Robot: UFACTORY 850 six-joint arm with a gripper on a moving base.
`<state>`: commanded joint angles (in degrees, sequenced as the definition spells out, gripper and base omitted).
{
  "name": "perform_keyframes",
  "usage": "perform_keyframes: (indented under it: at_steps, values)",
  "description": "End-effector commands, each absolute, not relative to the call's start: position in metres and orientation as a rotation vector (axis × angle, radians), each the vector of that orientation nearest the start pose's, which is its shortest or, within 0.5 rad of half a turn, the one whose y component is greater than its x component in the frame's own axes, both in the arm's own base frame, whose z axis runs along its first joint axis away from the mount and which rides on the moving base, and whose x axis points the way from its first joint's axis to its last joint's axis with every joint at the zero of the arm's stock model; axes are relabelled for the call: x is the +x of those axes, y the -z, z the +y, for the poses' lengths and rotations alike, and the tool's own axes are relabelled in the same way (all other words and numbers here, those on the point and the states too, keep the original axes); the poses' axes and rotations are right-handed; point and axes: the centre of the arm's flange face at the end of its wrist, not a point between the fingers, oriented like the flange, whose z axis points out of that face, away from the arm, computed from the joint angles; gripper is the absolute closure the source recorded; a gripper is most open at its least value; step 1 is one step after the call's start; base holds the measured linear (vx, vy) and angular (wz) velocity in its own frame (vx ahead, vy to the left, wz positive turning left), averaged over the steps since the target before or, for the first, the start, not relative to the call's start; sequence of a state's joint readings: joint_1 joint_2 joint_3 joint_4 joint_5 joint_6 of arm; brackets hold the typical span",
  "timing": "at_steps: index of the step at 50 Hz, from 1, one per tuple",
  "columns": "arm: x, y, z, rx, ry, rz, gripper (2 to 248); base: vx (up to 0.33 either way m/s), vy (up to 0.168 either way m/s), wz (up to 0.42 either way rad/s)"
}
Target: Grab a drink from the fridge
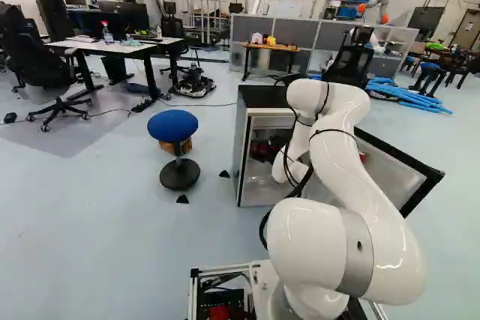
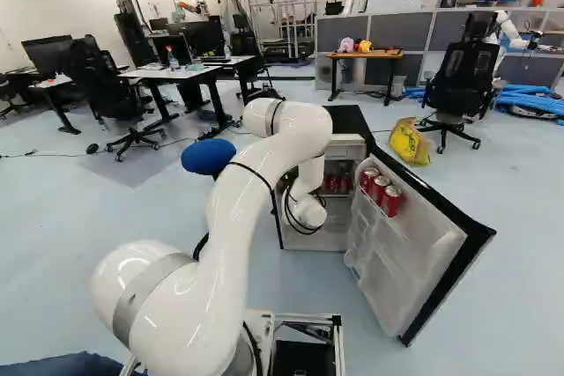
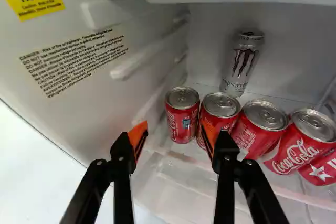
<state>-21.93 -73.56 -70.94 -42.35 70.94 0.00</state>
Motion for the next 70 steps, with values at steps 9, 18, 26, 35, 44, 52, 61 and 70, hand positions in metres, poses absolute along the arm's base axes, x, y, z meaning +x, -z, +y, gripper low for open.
perform_keyframes:
  at_steps: [9,18,26,35,44,52,61,70]
  values:
    - [0.552,-0.008,-0.159,-2.378,1.641,-0.412,93,0.0,0.0,0.0]
    - [0.559,-0.007,-0.159,-2.371,1.653,-0.422,93,0.0,0.0,0.0]
    - [0.564,-0.005,-0.159,-2.366,1.663,-0.429,93,0.0,0.0,0.0]
    - [0.569,-0.004,-0.16,-2.36,1.674,-0.438,93,0.0,0.0,0.0]
    - [0.575,-0.002,-0.159,-2.353,1.684,-0.447,93,0.0,0.0,0.0]
    - [0.58,-0.001,-0.158,-2.346,1.692,-0.457,93,0.0,0.0,0.0]
    - [0.583,-0.001,-0.156,-2.342,1.696,-0.463,93,0.0,0.0,0.0]
    - [0.583,-0.001,-0.156,-2.342,1.696,-0.463,151,0.0,0.0,0.0]
